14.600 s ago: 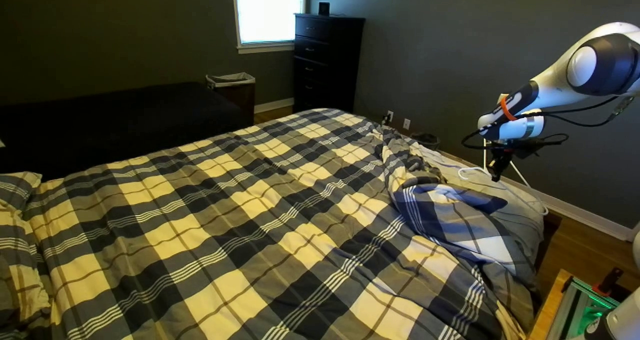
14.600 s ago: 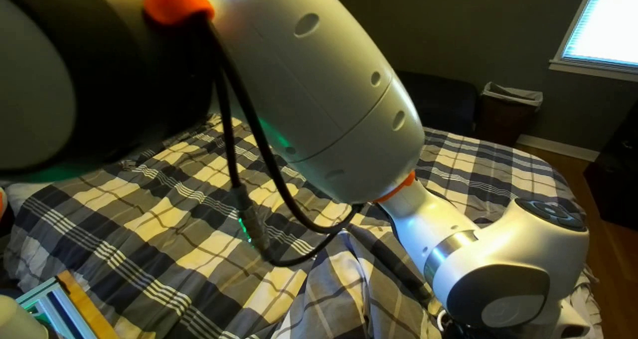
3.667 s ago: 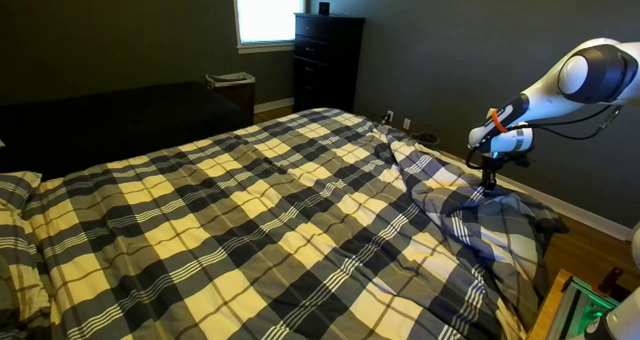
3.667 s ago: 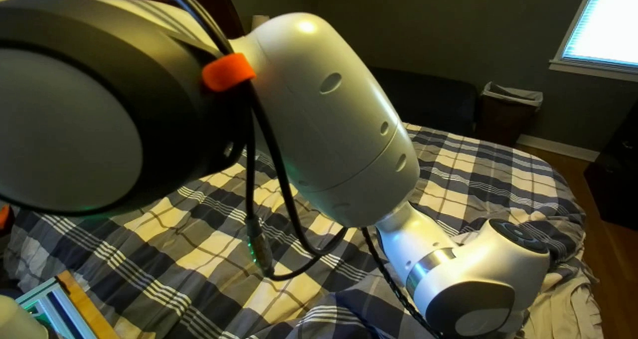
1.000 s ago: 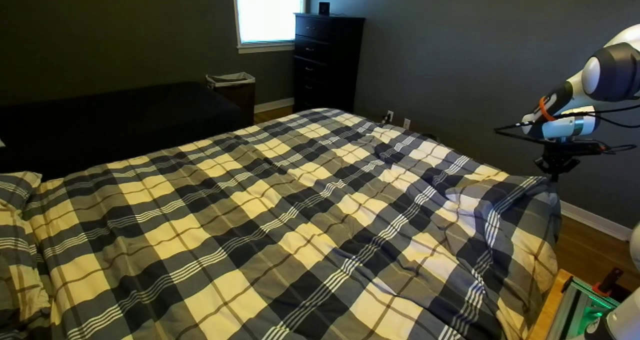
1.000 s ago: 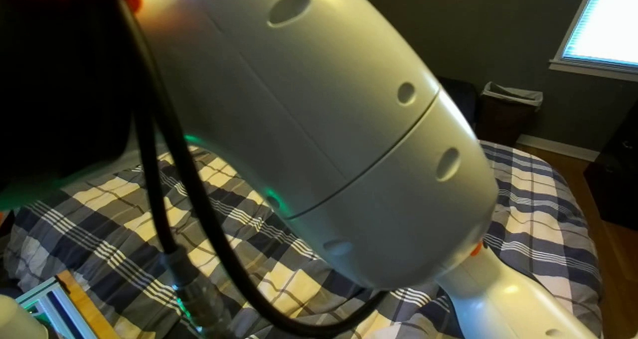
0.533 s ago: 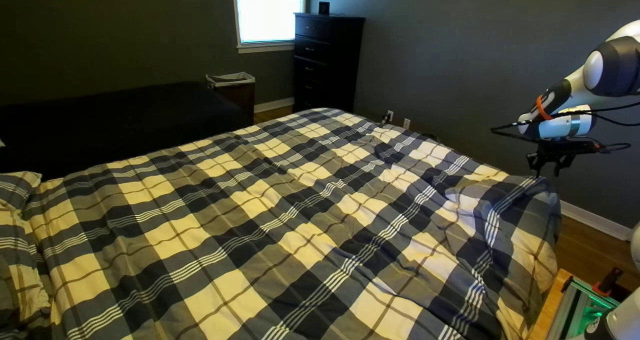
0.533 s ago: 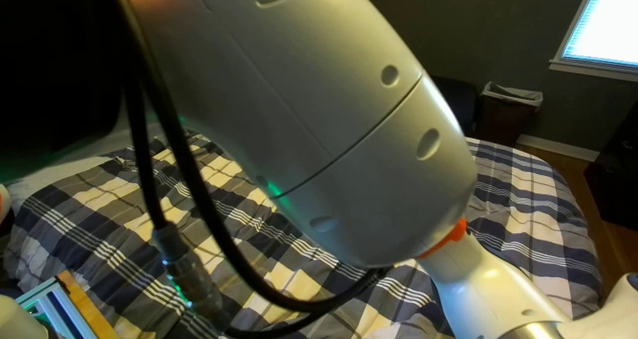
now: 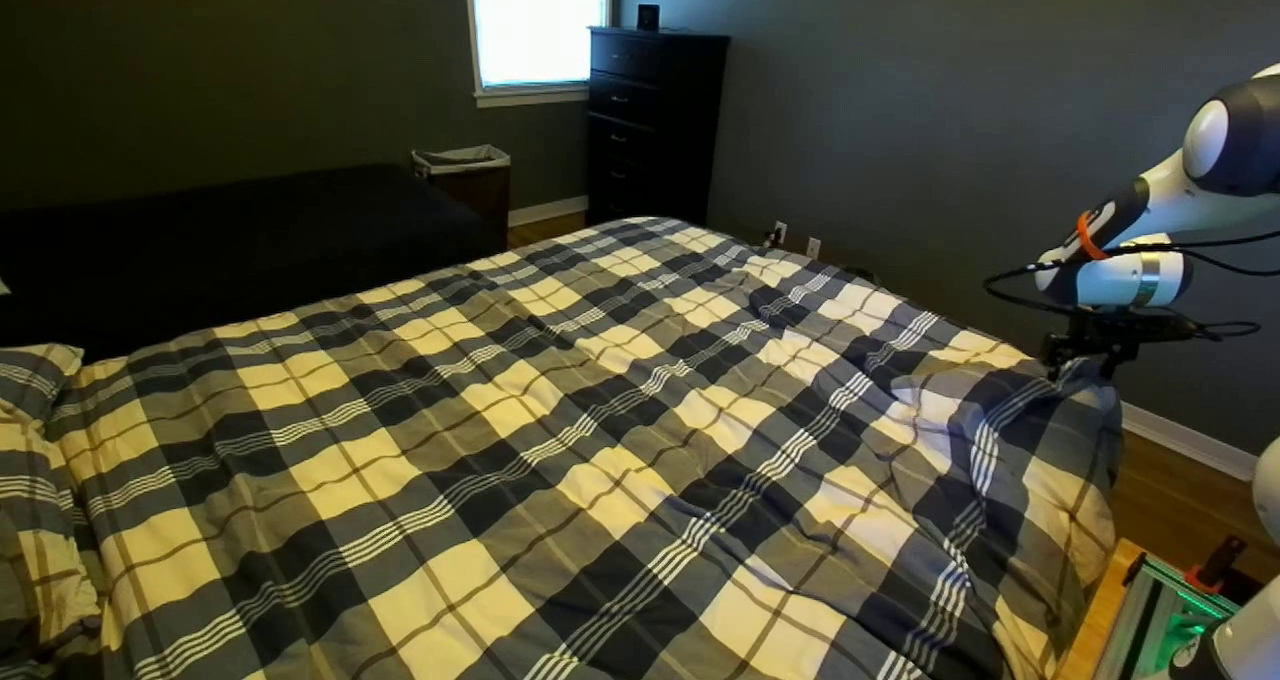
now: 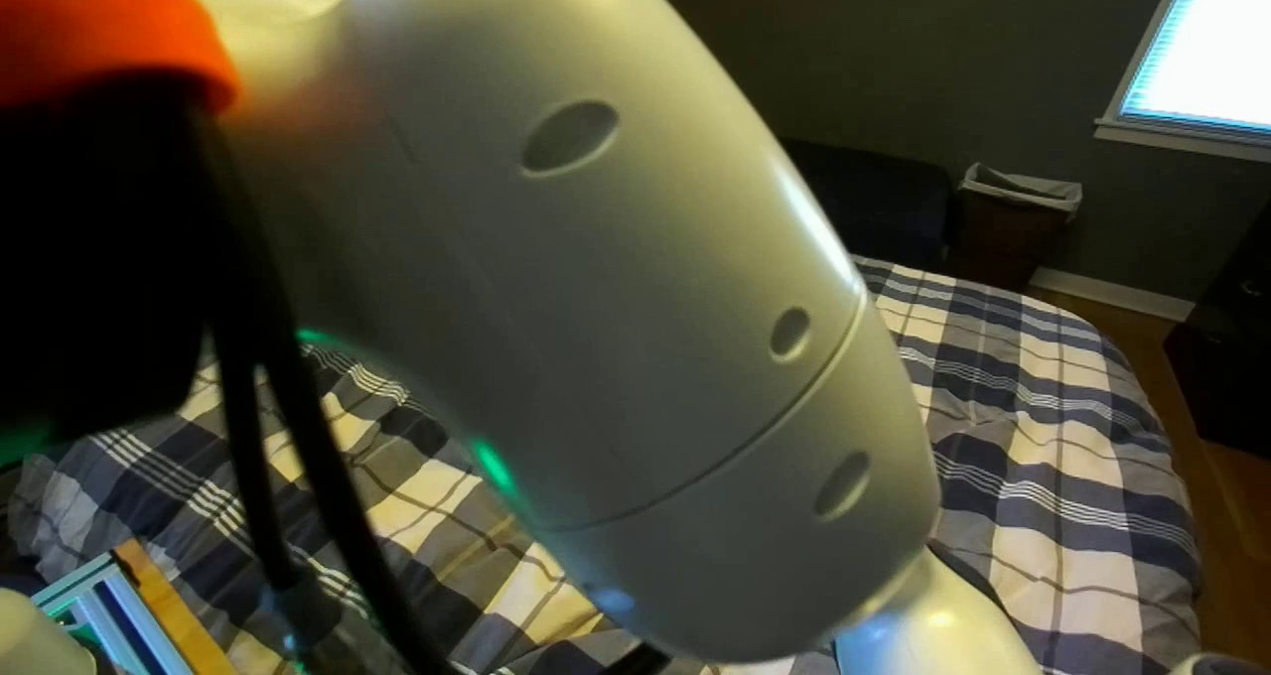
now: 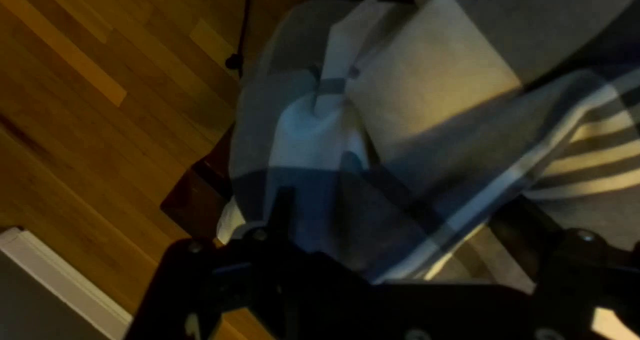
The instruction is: Move the hanger to the right, then cover the hanger with the blanket
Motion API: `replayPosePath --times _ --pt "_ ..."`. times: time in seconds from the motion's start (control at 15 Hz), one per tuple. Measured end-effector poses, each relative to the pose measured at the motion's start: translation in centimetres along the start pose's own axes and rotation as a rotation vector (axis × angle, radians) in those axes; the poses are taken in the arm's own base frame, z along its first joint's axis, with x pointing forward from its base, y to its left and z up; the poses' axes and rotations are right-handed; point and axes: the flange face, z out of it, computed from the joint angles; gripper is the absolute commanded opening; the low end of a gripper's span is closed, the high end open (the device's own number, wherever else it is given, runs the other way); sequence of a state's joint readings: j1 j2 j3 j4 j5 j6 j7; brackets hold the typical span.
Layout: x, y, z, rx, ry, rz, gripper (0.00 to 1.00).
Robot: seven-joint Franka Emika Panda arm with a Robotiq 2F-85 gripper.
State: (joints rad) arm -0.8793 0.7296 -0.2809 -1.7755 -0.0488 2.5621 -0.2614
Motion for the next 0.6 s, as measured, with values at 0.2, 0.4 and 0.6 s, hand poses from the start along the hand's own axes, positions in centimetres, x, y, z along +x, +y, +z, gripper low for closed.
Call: replayPosePath --times 0.2,0.4,0.6 --pt "-2.2 3.9 1.4 -0.004 -0.034 0.064 1.0" --pt "-4.1 7.4 2.1 -0.025 -0.062 0.138 1.0" --pt "-4.6 8.6 2.9 -0.015 -0.061 0.167 1.0"
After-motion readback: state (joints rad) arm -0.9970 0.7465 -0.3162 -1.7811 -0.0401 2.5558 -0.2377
